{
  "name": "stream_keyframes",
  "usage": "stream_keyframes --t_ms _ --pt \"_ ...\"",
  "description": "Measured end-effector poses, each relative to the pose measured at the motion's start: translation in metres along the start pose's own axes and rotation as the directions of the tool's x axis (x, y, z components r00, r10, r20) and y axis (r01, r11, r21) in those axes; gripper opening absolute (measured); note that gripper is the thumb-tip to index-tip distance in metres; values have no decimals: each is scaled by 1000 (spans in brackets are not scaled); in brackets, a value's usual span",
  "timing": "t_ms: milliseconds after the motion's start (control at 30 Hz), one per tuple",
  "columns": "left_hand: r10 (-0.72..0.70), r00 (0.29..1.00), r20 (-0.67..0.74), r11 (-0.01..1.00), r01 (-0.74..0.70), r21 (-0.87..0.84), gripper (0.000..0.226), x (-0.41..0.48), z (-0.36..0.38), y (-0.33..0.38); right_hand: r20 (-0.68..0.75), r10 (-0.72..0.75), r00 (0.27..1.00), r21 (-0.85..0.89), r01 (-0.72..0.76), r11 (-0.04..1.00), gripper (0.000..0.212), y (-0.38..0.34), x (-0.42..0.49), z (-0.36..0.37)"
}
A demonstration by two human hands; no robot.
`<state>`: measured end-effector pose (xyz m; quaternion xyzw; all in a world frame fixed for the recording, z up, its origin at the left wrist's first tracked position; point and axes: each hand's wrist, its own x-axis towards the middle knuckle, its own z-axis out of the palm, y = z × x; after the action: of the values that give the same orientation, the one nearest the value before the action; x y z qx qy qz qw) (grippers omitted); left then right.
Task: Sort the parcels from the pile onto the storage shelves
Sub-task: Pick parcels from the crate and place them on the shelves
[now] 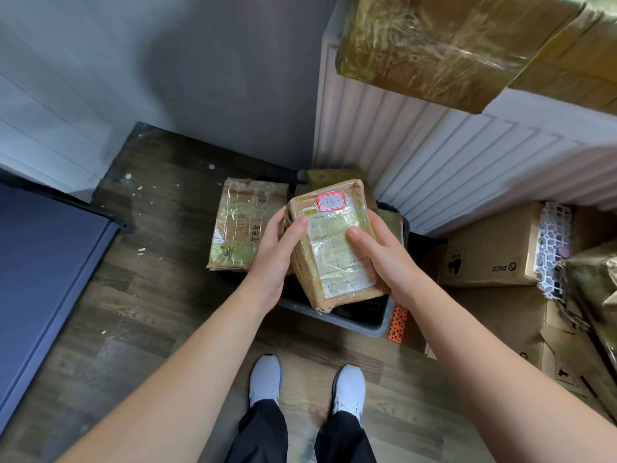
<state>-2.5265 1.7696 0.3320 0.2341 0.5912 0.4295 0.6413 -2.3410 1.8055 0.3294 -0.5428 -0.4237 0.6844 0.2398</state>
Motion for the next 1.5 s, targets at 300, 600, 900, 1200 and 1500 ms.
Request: stream_keyframes --t_ms 300,600,900,1200,1500 --pt "29 994 -109 999 -25 33 49 -26 -22 34 -88 19 996 -191 -35 981 45 -53 -2 38" --pt "-33 903 -428 988 -36 -151 48 -123 -52 146 33 -97 995 -449 101 888 40 -178 -51 144" --pt "35 671 -741 962 -224 -158 38 -272 -93 214 346 -138 928 -497 306 812 42 -261 -141 254" --pt "-57 342 -938 875 -436 -212 25 -465 -134 190 693 -33 720 -453 471 757 39 -246 -280 386" --pt "-219 26 -975 764 -618 -188 26 -691 -171 96 909 153 387 -380 624 682 43 -164 -485 516"
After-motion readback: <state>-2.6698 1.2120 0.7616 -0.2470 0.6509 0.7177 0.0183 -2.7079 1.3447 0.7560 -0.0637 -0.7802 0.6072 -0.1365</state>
